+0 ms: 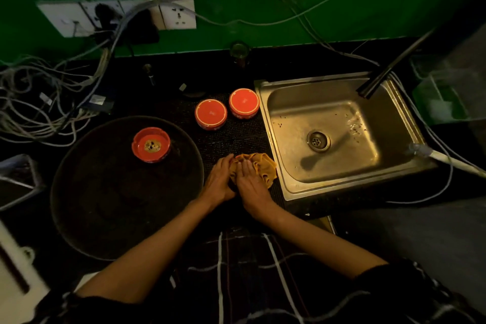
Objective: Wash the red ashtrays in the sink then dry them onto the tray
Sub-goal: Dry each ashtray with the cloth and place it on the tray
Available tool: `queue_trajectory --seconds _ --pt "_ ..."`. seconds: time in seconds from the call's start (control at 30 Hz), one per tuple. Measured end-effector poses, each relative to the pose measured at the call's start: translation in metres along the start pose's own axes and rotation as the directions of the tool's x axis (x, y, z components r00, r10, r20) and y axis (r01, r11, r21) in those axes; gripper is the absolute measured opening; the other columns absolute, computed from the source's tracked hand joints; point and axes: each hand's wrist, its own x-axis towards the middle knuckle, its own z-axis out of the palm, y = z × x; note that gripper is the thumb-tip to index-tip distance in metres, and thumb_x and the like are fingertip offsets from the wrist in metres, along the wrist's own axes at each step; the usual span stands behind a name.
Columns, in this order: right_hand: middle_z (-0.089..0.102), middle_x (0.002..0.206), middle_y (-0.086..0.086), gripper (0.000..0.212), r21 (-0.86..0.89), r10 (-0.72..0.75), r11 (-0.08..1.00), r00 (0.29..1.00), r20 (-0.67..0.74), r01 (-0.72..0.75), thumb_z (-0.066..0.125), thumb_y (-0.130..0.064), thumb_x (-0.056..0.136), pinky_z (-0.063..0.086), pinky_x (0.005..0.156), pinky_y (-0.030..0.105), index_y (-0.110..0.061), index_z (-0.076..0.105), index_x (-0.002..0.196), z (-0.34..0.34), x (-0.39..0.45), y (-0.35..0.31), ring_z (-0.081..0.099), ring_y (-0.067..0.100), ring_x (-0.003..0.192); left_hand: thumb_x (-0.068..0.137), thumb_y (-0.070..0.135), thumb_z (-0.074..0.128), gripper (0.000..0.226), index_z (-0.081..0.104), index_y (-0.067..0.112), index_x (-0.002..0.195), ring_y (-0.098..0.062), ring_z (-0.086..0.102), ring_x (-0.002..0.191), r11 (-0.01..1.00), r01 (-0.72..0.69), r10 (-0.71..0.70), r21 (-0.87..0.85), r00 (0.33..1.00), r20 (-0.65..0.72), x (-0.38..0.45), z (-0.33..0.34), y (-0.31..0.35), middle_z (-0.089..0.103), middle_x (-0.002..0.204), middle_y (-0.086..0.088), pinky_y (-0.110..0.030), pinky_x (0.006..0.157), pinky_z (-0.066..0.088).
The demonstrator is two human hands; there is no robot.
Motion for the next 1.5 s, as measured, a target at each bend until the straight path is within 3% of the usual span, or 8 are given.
queue_trajectory --seconds 0.07,0.2,0.43,0.57,0.67,0.93,1.13,1.5 --pt "0.022 0.157 0.032 0.071 -0.029 0.029 0.999 0.998 0.049 -0.027 0.053 -0.001 0.092 0.007 0.123 0.04 0.009 0.016 0.152 -0.009 0.006 -0.01 0.018 0.043 0.148 0.057 0.036 0.072 0.11 0.027 0.0 0.151 -0.035 0.04 0.138 0.999 -0.046 0.045 0.021 0.998 0.048 0.001 -0.005 -0.009 0.039 0.147 -0.022 -0.032 0.114 0.03" --pt "0.059 0.13 0.013 0.058 -0.011 0.046 0.999 0.982 0.184 -0.045 0.068 -0.013 0.078 0.048 0.098 0.041 -0.011 0.054 0.134 -0.029 0.022 0.002 0.057 0.034 0.119 0.059 0.051 0.067 0.112 0.028 -0.001 0.15 -0.036 0.043 0.133 0.996 -0.058 0.055 0.062 0.997 0.052 0.007 -0.006 -0.012 0.042 0.143 -0.022 -0.036 0.111 0.033" --pt "0.061 0.123 0.013 0.042 -0.109 0.111 0.992 0.898 0.425 -0.072 0.069 -0.017 0.087 0.05 0.092 0.037 -0.013 0.062 0.128 -0.076 0.024 0.025 0.061 0.034 0.111 0.064 0.01 0.08 0.114 0.014 0.013 0.157 -0.032 0.029 0.143 0.981 -0.136 0.108 0.137 0.974 0.198 0.022 -0.014 0.004 0.026 0.158 -0.013 -0.046 0.118 0.029" --pt "0.07 0.106 0.006 0.026 -0.143 0.258 0.965 0.91 0.325 -0.222 0.058 -0.036 0.096 0.05 0.08 0.035 -0.021 0.067 0.115 -0.079 0.0 0.044 0.067 0.026 0.096 0.063 0.031 0.09 0.122 0.012 0.02 0.157 -0.029 0.03 0.143 0.98 -0.109 0.074 0.164 0.976 0.206 0.024 -0.015 0.002 0.027 0.157 -0.01 -0.05 0.116 0.032" --pt "0.069 0.109 0.012 0.026 -0.104 0.362 0.932 0.915 0.181 -0.348 0.059 -0.016 0.092 0.052 0.083 0.038 -0.012 0.064 0.117 -0.084 -0.017 0.06 0.066 0.032 0.1 0.058 0.033 0.093 0.131 0.01 0.017 0.158 -0.029 0.026 0.144 0.967 -0.106 0.058 0.231 0.977 0.204 0.024 -0.009 0.007 0.023 0.159 -0.008 -0.048 0.118 0.029" --pt "0.064 0.112 0.006 0.059 0.371 0.29 0.896 0.954 -0.072 -0.244 0.05 0.007 0.076 0.051 0.073 0.03 -0.021 0.053 0.128 -0.057 -0.014 0.047 0.062 0.019 0.094 0.051 0.042 0.094 0.124 0.027 0.014 0.152 -0.027 0.036 0.137 0.965 0.022 -0.023 0.26 1.0 0.001 0.014 -0.003 0.008 0.037 0.15 -0.008 -0.039 0.114 0.034" --pt "0.045 0.144 0.021 0.078 0.282 0.234 0.934 0.972 -0.017 -0.22 0.053 0.01 0.077 0.039 0.11 0.049 -0.01 0.031 0.15 -0.018 -0.003 0.031 0.041 0.038 0.135 0.049 0.05 0.09 0.123 0.03 0.013 0.15 -0.028 0.042 0.131 0.948 0.085 -0.037 0.306 0.986 -0.16 -0.021 -0.036 -0.009 0.041 0.145 -0.008 -0.041 0.11 0.038" --pt "0.015 0.164 0.014 0.087 0.03 0.205 0.978 0.977 0.059 -0.207 0.061 -0.004 0.084 0.03 0.118 0.046 -0.011 0.015 0.158 -0.006 0.018 0.02 0.02 0.035 0.149 0.046 0.047 0.094 0.115 0.038 0.016 0.142 -0.033 0.043 0.13 0.894 0.44 -0.412 -0.082 0.738 -0.534 -0.095 -0.094 -0.089 0.045 0.139 -0.012 -0.047 0.104 0.044"
